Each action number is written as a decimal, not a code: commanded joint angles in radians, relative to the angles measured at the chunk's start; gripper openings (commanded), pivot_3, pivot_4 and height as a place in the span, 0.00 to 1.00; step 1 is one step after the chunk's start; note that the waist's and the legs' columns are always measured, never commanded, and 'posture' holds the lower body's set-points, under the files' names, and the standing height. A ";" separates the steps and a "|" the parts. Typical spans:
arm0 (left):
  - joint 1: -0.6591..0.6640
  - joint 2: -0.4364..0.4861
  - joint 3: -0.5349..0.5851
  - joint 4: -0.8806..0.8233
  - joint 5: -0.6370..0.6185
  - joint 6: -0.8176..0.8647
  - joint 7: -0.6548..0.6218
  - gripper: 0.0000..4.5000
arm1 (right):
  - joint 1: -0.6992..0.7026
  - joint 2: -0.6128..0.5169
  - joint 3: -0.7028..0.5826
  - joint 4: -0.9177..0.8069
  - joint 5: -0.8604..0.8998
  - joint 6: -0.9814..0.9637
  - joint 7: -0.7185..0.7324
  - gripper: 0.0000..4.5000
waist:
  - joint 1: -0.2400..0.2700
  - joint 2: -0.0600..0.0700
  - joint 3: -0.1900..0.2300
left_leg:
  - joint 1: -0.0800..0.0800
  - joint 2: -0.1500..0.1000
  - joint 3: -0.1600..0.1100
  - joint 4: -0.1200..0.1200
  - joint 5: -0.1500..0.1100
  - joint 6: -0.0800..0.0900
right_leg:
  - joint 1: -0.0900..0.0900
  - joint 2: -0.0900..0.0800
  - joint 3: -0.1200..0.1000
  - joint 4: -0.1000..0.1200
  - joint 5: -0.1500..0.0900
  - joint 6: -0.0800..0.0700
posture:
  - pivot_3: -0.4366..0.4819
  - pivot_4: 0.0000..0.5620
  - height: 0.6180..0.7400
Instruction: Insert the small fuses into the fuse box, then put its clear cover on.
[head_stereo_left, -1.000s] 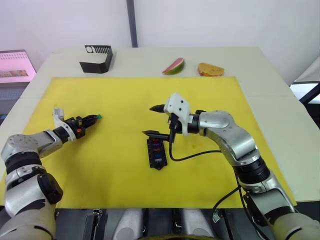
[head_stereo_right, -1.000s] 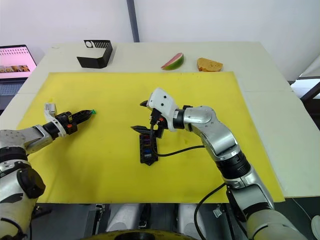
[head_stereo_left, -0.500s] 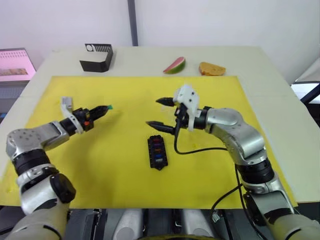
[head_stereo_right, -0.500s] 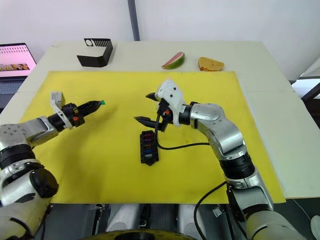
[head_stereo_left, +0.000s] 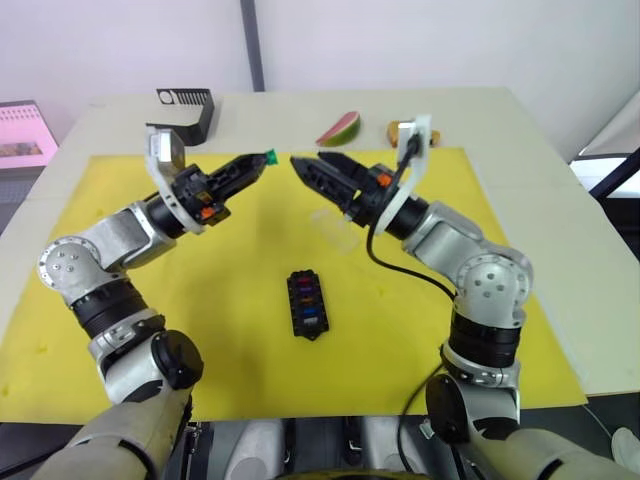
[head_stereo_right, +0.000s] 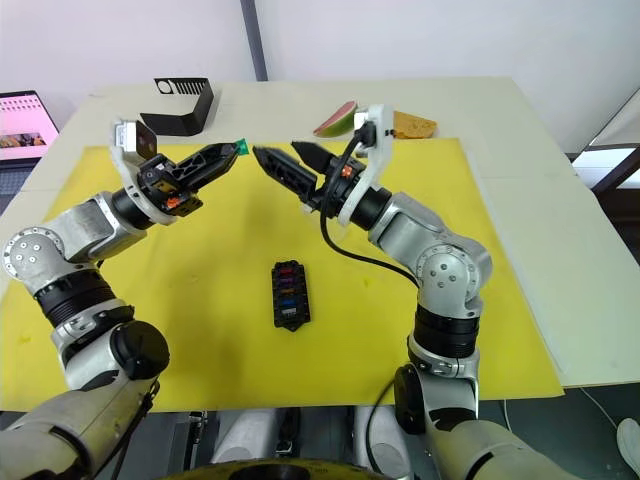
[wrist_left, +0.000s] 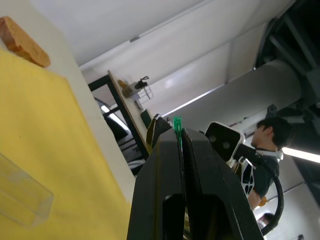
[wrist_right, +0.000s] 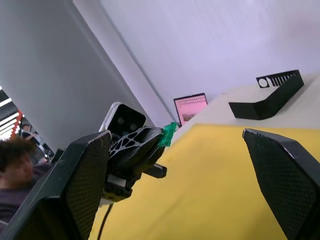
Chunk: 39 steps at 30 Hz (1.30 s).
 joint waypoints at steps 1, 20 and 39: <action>-0.003 -0.006 -0.076 -0.034 -0.148 -0.069 0.058 0.01 | 0.000 0.025 -0.028 -0.025 0.086 -0.015 -0.054 1.00 | 0.001 0.000 0.000 | 0.000 0.000 0.000 0.000 0.000 0.000 | 0.000 0.000 0.000 0.000 0.000 0.000 | 0.48 0.27 1.00; 0.088 0.077 -0.409 -0.121 -0.488 -0.418 0.186 0.00 | -0.001 0.038 0.004 -0.020 0.256 -0.079 -0.187 0.73 | -0.002 0.000 0.000 | 0.000 0.000 0.000 0.000 0.000 0.000 | 0.000 0.000 0.000 0.000 0.000 0.000 | 0.48 0.27 1.00; 0.106 0.123 -0.481 -0.130 -0.503 -0.490 0.123 0.00 | 0.005 -0.006 0.042 -0.003 0.335 -0.119 -0.247 0.44 | -0.002 0.000 0.000 | 0.000 0.000 0.000 0.000 0.000 0.000 | 0.000 0.001 0.000 -0.001 0.000 0.000 | 0.48 0.27 1.00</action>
